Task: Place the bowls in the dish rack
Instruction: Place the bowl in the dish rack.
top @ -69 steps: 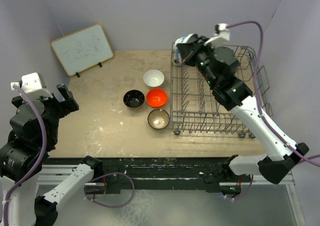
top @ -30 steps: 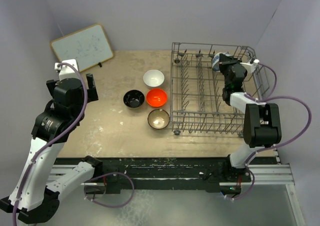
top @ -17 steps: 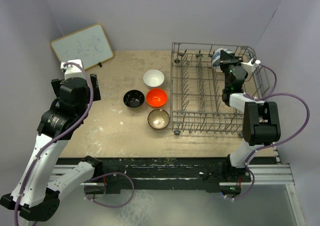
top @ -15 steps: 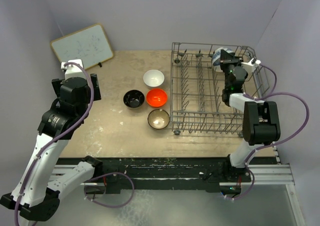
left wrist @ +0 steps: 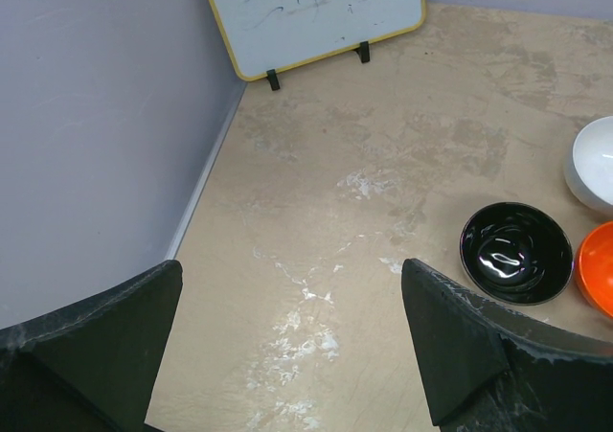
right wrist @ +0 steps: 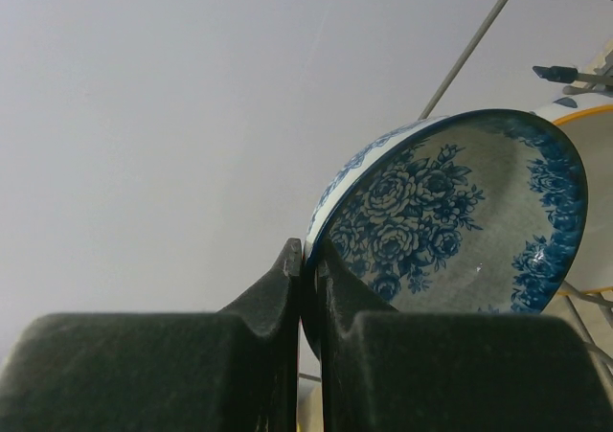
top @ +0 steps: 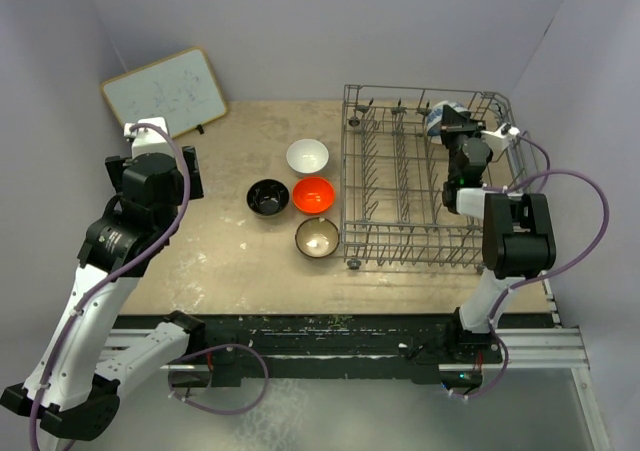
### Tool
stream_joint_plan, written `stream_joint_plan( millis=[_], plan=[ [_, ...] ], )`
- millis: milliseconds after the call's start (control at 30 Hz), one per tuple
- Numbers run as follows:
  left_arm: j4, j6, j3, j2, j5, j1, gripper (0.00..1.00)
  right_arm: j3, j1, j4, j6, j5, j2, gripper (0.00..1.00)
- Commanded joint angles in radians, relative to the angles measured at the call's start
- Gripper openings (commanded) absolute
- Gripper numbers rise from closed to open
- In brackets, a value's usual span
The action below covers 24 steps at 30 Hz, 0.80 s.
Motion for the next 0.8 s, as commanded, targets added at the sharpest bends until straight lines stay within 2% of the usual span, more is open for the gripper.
stream_joint_plan(
  millis=[0, 100, 267, 500, 767],
  plan=[
    [0.047, 0.022, -0.009, -0.007, -0.009, -0.002, 0.99, 0.014, -0.008, 0.127, 0.013, 0.009, 0.010, 0.00],
    [0.050, 0.024, -0.014, -0.007, -0.009, -0.002, 0.99, 0.033, -0.012, 0.138, 0.011, -0.010, 0.046, 0.00],
    [0.050, 0.024, -0.016, -0.008, -0.010, -0.002, 0.99, 0.032, -0.012, 0.250, 0.008, -0.019, 0.092, 0.00],
    [0.052, 0.021, -0.020, -0.010, -0.008, -0.002, 0.99, 0.049, -0.014, 0.276, 0.015, -0.052, 0.138, 0.00],
    [0.053, 0.022, -0.024, -0.016, -0.010, -0.002, 0.99, 0.038, -0.014, 0.427, -0.009, -0.051, 0.138, 0.00]
  ],
)
